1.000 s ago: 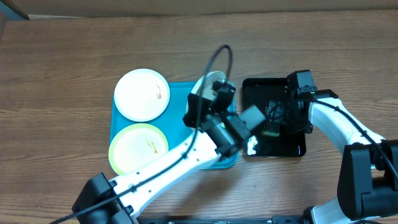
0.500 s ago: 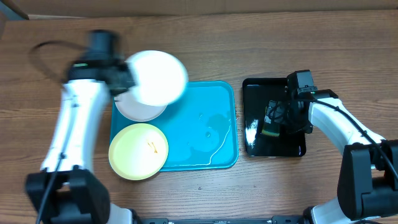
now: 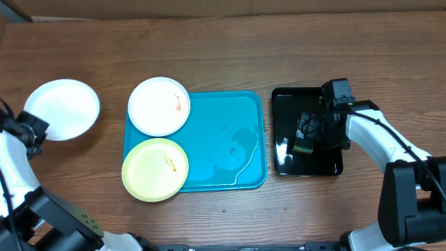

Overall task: Clean dirty plates on tray and stack at the side
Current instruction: 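Lift the white plate with left gripper and place it left of tray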

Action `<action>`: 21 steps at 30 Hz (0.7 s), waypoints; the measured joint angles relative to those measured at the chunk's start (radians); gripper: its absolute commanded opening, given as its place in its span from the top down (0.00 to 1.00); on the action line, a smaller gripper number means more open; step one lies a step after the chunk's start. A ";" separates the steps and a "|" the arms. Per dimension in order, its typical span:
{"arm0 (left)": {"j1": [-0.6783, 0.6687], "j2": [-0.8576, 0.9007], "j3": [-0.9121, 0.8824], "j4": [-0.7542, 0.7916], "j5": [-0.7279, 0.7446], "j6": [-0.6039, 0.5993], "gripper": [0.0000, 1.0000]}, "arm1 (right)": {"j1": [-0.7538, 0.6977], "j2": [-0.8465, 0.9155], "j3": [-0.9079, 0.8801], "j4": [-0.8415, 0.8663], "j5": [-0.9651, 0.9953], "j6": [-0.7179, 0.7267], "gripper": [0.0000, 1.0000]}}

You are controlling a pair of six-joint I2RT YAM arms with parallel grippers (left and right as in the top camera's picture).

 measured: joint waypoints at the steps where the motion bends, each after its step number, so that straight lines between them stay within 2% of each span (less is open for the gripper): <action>1: 0.005 0.001 -0.023 0.039 0.000 0.000 0.96 | 0.000 0.000 0.000 0.000 0.000 0.000 0.00; 8: -0.020 0.018 -0.132 0.251 0.000 0.000 0.96 | 0.000 0.000 0.000 0.000 0.000 0.000 0.00; 17: -0.096 0.153 -0.140 0.299 0.002 0.005 0.96 | 0.000 0.000 0.000 0.000 0.000 0.000 0.00; 20: -0.098 0.168 -0.142 0.301 0.002 0.010 0.78 | 0.000 0.000 0.000 0.000 0.000 0.000 0.00; 21: -0.098 0.168 -0.142 0.304 0.006 0.012 0.62 | 0.000 0.000 0.000 -0.001 0.000 0.000 0.00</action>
